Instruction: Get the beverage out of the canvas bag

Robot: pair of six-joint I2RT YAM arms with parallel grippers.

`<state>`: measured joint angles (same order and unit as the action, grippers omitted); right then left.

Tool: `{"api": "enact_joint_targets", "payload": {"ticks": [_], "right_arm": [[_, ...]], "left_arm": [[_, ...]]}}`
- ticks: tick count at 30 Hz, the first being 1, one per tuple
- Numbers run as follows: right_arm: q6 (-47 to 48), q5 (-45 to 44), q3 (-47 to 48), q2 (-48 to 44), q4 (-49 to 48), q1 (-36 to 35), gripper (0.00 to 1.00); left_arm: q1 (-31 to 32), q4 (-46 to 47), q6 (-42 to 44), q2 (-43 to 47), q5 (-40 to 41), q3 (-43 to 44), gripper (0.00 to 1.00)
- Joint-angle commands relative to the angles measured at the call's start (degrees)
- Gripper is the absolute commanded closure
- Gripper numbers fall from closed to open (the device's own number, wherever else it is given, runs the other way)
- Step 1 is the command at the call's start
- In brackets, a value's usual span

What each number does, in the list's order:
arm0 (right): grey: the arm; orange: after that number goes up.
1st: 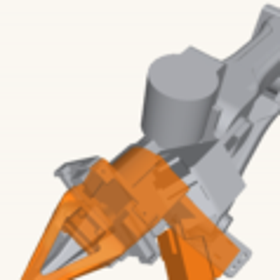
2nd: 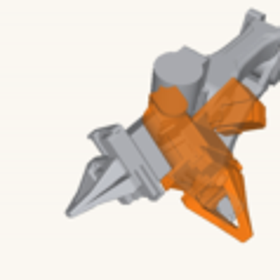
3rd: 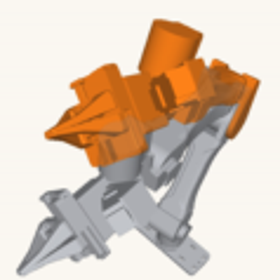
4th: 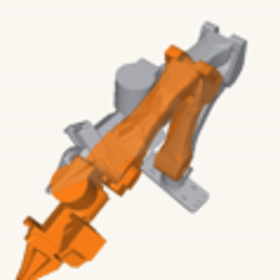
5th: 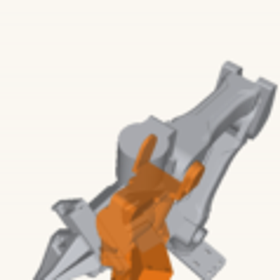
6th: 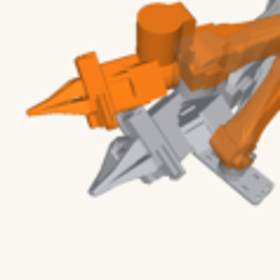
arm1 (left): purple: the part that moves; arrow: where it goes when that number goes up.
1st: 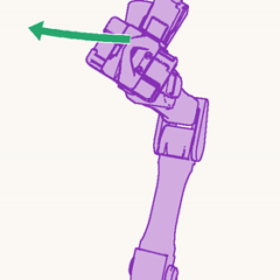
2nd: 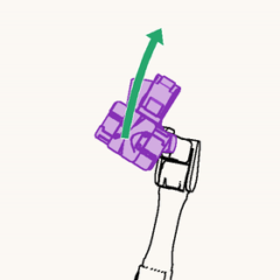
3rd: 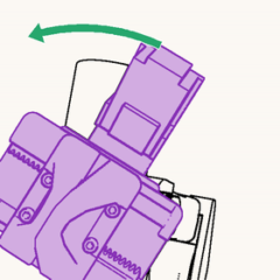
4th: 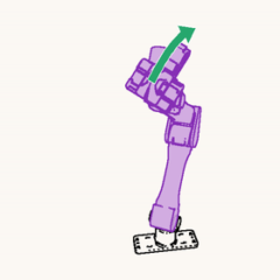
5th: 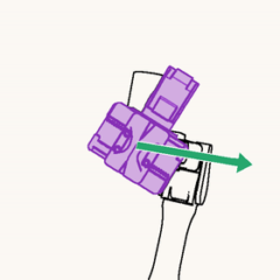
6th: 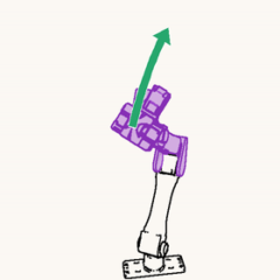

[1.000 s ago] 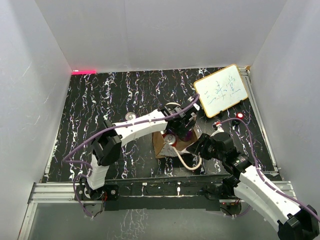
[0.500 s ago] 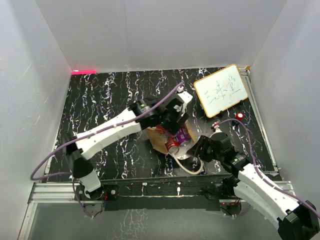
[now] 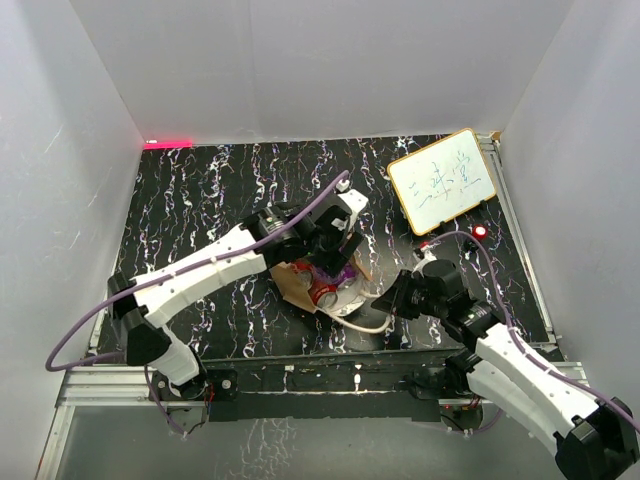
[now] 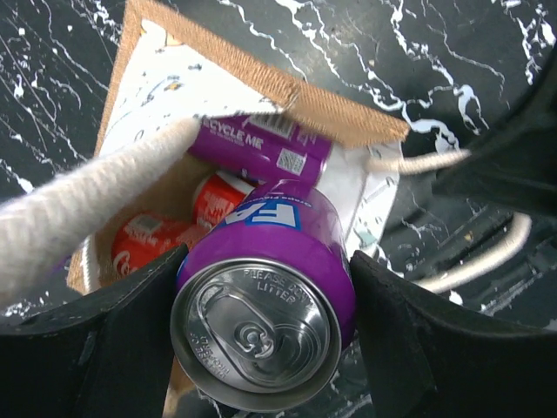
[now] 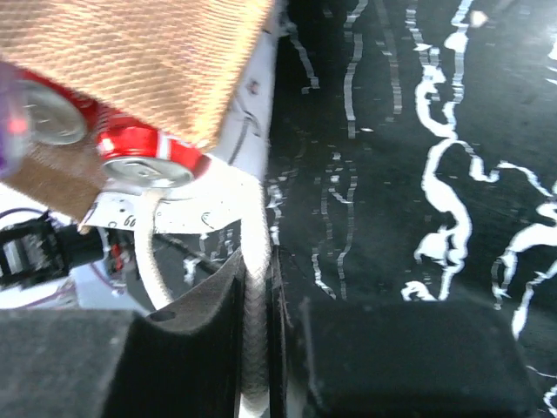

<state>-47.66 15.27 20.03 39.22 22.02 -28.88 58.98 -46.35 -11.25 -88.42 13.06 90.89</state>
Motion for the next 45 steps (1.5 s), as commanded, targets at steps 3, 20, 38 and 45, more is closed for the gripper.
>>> {"api": "enact_joint_targets", "payload": {"ticks": [3,20,38,45], "right_arm": [[4.03,10.19,5.68,-5.88,-9.31,0.2,0.92],[4.62,14.95,12.02,-10.68,-11.68,0.14,0.92],[-1.56,-5.23,9.38,-12.2,6.35,0.15,0.92],[-1.04,-4.71,9.85,-10.01,5.15,0.17,0.92]], "left_arm": [[-0.45,13.27,1.31,0.1,3.2,3.29,1.0],[-0.45,19.69,2.3,-4.21,-1.2,-0.16,1.0],[-0.36,24.9,2.77,-11.81,2.1,-9.58,0.68],[-0.36,16.56,0.77,-13.04,2.42,-4.34,0.29]]}}
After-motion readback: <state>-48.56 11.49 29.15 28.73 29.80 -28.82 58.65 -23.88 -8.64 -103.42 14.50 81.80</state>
